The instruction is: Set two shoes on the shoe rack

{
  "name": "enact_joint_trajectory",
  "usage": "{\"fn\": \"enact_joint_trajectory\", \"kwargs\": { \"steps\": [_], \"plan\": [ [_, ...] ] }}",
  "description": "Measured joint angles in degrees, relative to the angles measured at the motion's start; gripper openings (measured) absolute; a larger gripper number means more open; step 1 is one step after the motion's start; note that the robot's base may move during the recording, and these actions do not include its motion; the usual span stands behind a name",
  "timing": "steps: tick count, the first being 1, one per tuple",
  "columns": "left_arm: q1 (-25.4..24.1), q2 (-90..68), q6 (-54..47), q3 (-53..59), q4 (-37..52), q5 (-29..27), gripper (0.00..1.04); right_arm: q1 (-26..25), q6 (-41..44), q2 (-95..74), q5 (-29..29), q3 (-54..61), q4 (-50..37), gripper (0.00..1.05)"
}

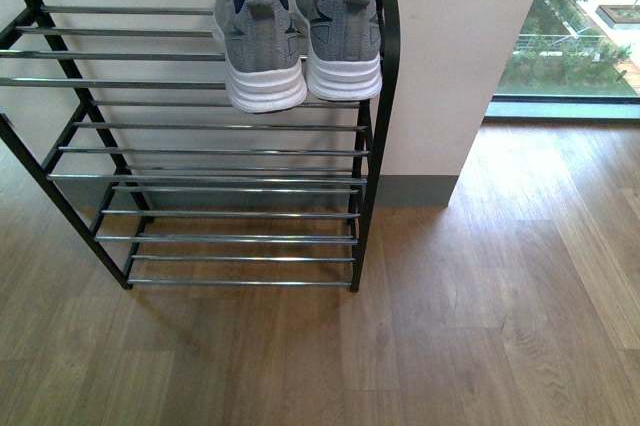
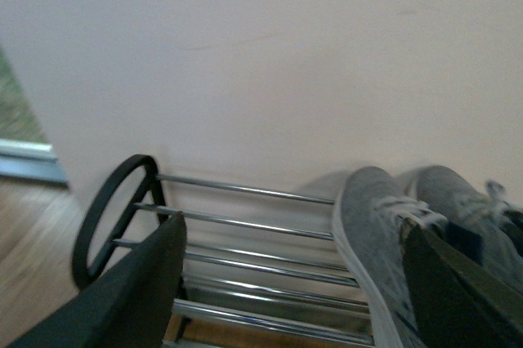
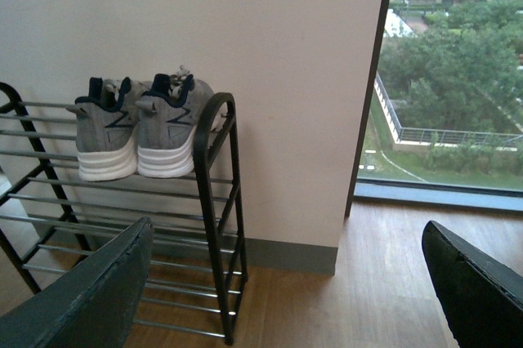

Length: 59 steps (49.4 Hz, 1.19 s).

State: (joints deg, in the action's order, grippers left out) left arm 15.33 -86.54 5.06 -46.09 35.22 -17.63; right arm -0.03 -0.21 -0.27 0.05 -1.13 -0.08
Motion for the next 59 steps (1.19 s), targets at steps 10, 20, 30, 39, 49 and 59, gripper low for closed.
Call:
{"fn": "enact_joint_trajectory", "kwargs": {
  "steps": [10,20,30,39,49,59],
  "plan": [
    [-2.56,6.91,-3.65,14.86,12.92,5.81,0.43,0.0,0.0,0.0,-0.07,0.0,0.0,0.95],
    [-5.92,13.88,-4.17,23.65,14.78,7.96,0.13,0.0,0.0,0.0,-0.04,0.0,0.0,0.95],
    [-8.02,20.39,-4.44,30.58,15.02,10.69,0.01,0.0,0.0,0.0,-0.07,0.0,0.0,0.95],
    [-9.77,25.81,-4.44,34.91,13.92,11.93,0.01,0.0,0.0,0.0,-0.07,0.0,0.0,0.95],
    [-12.44,32.17,-4.46,38.53,11.08,16.24,0.01,0.0,0.0,0.0,-0.07,0.0,0.0,0.95],
    [-15.08,39.01,-4.52,41.2,6.97,17.46,0.01,0.0,0.0,0.0,-0.07,0.0,0.0,0.95]
  ]
}}
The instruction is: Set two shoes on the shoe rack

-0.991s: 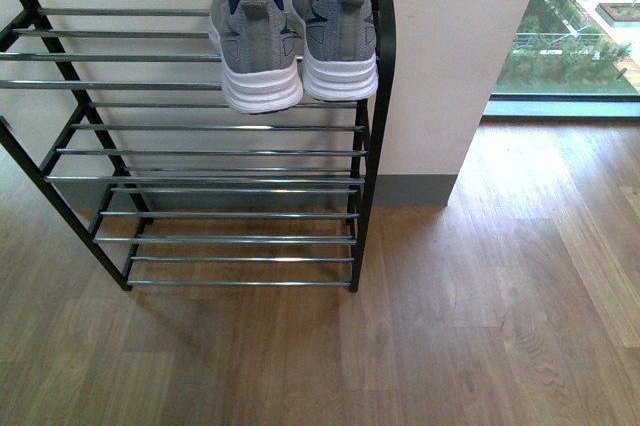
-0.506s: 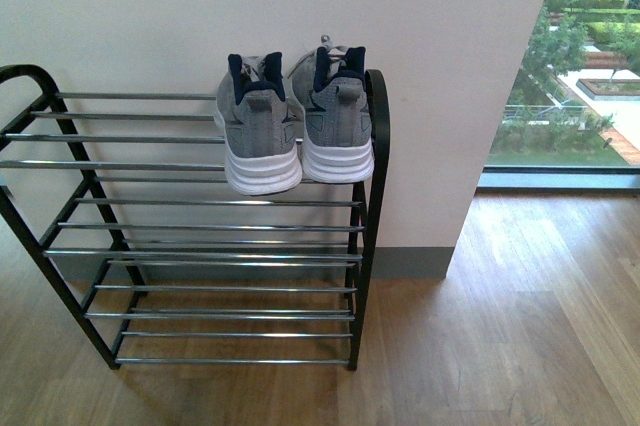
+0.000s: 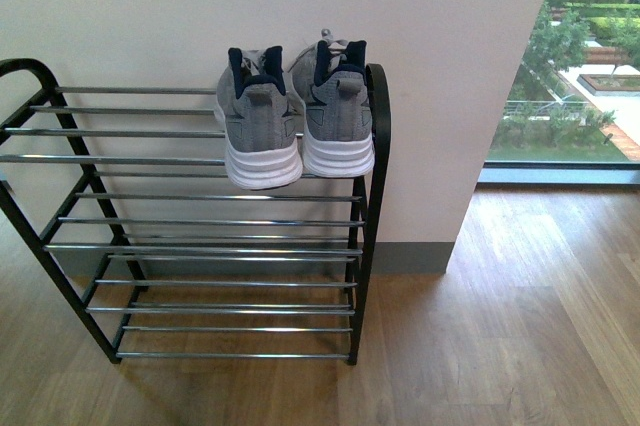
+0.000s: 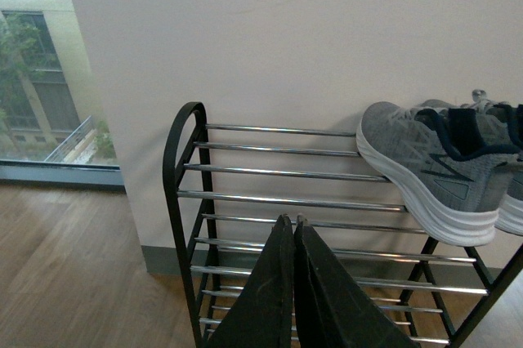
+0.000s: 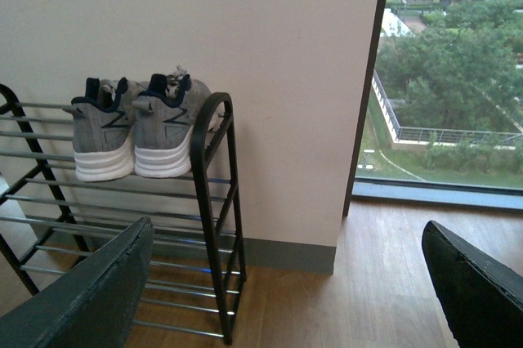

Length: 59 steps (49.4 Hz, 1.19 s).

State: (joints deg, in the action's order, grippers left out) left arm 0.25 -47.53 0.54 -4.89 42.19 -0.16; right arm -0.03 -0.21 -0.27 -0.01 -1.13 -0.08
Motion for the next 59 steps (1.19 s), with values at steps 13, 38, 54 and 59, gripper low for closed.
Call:
{"fn": "enact_joint_trajectory", "kwargs": {
  "steps": [13,38,54,59],
  "plan": [
    [-0.04,7.54,-0.07,4.02,-3.76,0.17,0.01,0.0,0.0,0.0,0.0,0.0,0.0,0.95],
    [-0.04,23.43,-0.07,4.07,-18.27,0.17,0.01,0.0,-0.02,0.0,0.0,0.0,0.0,0.95],
    [-0.04,30.08,-0.07,4.07,-24.72,0.15,0.01,0.0,0.0,0.0,0.0,0.0,0.0,0.95],
    [-0.04,31.69,-0.07,4.07,-26.34,0.15,0.01,0.0,0.0,0.0,0.0,0.0,0.0,0.95]
  ]
}}
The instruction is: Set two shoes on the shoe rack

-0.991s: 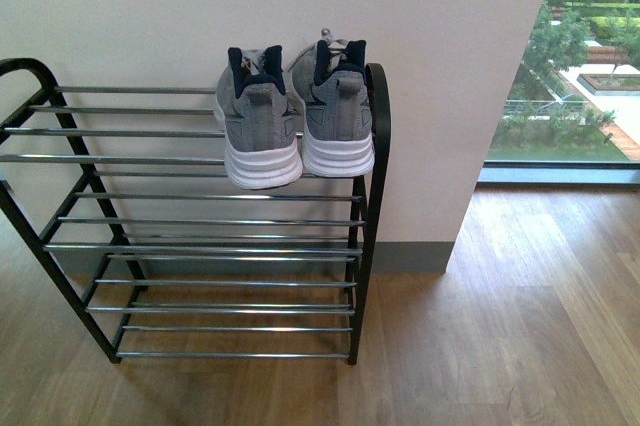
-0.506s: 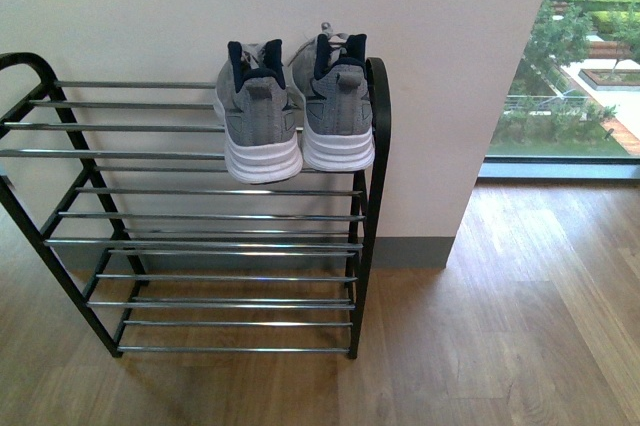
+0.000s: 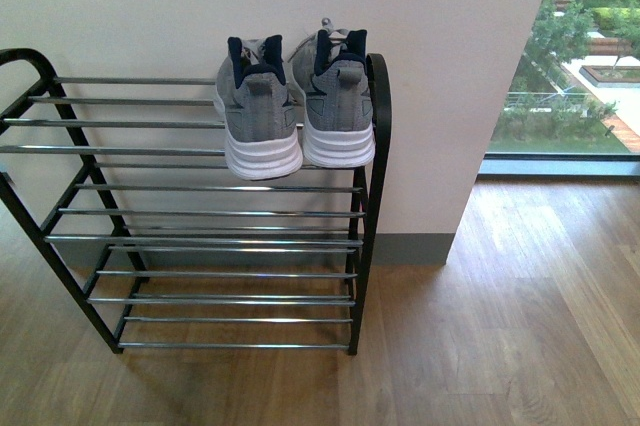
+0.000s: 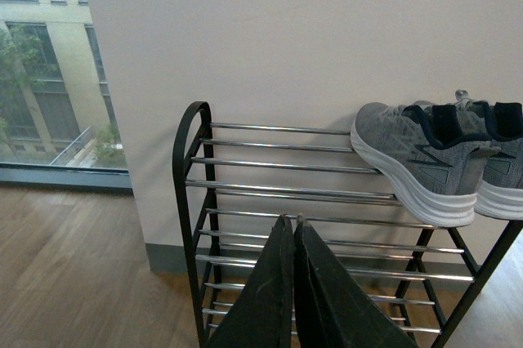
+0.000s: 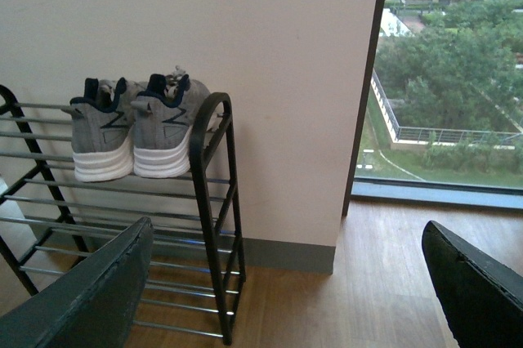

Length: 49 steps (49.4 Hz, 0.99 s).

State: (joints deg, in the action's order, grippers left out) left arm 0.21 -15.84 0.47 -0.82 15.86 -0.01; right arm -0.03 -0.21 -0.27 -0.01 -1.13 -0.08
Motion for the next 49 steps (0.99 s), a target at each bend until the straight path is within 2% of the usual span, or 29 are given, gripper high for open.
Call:
{"fn": "enact_joint_trajectory", "kwargs": {
  "steps": [18,21,23,34,46,49],
  "plan": [
    [0.0,5.79,0.0,0.0,-5.68,0.0,0.01,0.0,0.0,0.0,0.0,0.0,0.0,0.95],
    [0.0,11.41,0.0,0.0,-13.4,0.0,0.01,0.0,-0.02,0.0,0.0,0.0,0.0,0.95],
    [0.0,14.05,0.0,0.0,-15.39,0.02,0.01,0.0,0.0,0.0,0.0,0.0,0.0,0.95],
    [-0.04,14.88,0.02,0.0,-15.87,0.0,0.01,0.0,0.0,0.02,0.0,0.0,0.0,0.95],
    [-0.04,14.93,0.0,0.0,-15.89,0.0,0.41,0.0,0.0,-0.02,0.0,0.0,0.02,0.95],
    [-0.04,14.93,0.0,0.0,-15.87,0.0,0.55,0.0,0.0,0.02,0.0,0.0,0.0,0.95]
  ]
}}
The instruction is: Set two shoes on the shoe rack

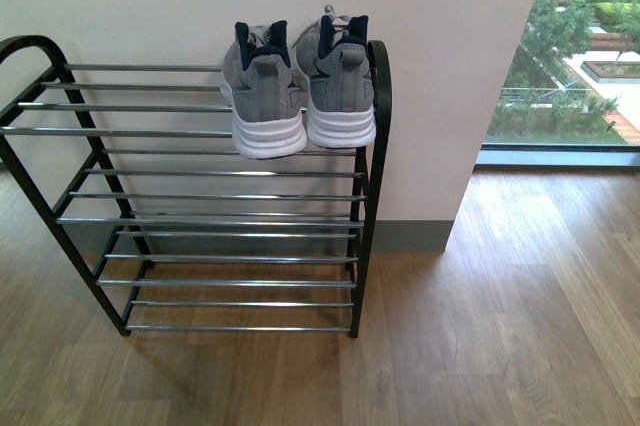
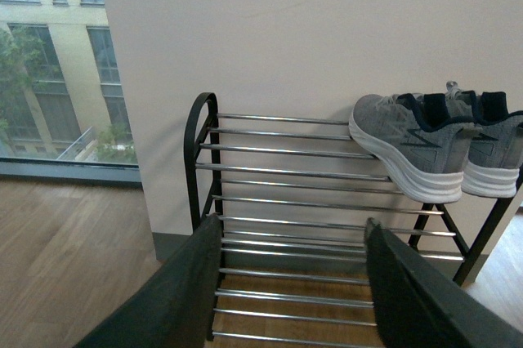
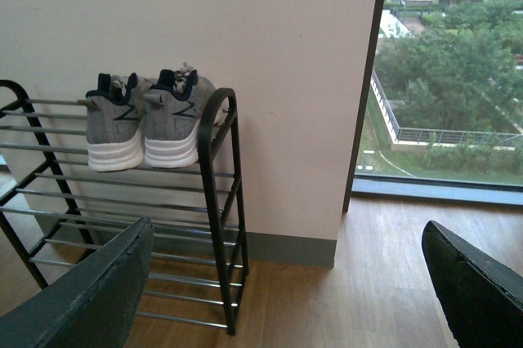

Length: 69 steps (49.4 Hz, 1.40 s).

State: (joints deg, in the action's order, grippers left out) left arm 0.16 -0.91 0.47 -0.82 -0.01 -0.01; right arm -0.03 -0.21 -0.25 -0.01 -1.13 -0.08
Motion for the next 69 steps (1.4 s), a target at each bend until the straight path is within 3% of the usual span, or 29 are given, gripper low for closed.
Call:
{"fn": "enact_joint_trajectory", "kwargs": {
  "steps": [11,69],
  "plan": [
    [0.0,0.0,-0.13,0.0,-0.02,0.0,0.97,0.0,0.0,-0.02,0.0,0.0,0.0,0.95],
    [-0.02,0.0,-0.13,0.0,-0.02,0.02,0.95,0.0,0.02,0.02,-0.02,0.0,0.09,0.95]
  ]
}}
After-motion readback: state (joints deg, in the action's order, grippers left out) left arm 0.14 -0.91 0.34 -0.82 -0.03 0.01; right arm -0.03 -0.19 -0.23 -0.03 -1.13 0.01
